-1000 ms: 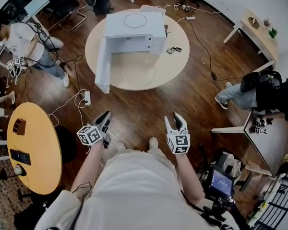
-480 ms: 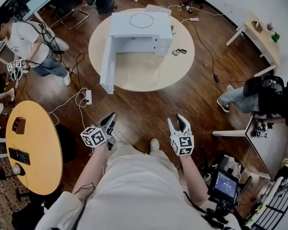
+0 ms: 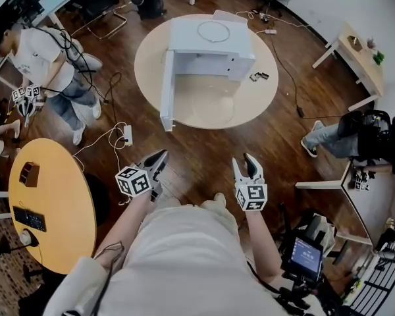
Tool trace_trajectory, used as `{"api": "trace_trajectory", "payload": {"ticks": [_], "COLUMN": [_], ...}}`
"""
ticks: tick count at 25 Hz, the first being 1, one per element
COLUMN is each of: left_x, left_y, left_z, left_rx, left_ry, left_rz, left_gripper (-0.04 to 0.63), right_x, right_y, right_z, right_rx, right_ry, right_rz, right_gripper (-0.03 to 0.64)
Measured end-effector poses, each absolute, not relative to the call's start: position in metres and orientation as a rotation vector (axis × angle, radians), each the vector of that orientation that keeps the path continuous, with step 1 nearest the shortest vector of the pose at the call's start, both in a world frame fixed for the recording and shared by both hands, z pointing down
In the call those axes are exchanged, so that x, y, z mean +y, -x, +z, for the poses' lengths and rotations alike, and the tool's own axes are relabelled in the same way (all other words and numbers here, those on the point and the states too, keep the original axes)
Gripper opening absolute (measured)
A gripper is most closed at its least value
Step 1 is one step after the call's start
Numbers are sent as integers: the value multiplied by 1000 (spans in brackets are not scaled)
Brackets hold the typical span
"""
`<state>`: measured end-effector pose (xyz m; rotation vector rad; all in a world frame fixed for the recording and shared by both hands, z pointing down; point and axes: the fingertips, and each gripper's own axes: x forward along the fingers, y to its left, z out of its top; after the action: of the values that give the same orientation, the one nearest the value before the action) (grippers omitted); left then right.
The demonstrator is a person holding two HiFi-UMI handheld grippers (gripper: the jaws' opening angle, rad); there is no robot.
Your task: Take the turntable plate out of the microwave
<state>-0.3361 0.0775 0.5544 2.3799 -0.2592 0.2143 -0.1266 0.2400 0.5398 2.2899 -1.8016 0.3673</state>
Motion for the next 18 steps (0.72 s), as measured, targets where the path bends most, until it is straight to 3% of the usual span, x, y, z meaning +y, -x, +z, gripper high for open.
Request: {"api": "trace_trajectory", "payload": {"ticks": [8,18], "left_x": [64,104], "left_y": [333,288], "left_z": [539,547], "left_rx": [-247,-287], "left_ry": [-2387,-2350], "left_rz": [187,177], "left_gripper": [26,26], "right_x": [229,261], "right_y": [143,105], "right_z": [538,538], "right_rx": [-1822,-1859], "right_ry": [-2267,-2218], "right_rz": [376,411], "right_gripper": [166,167]}}
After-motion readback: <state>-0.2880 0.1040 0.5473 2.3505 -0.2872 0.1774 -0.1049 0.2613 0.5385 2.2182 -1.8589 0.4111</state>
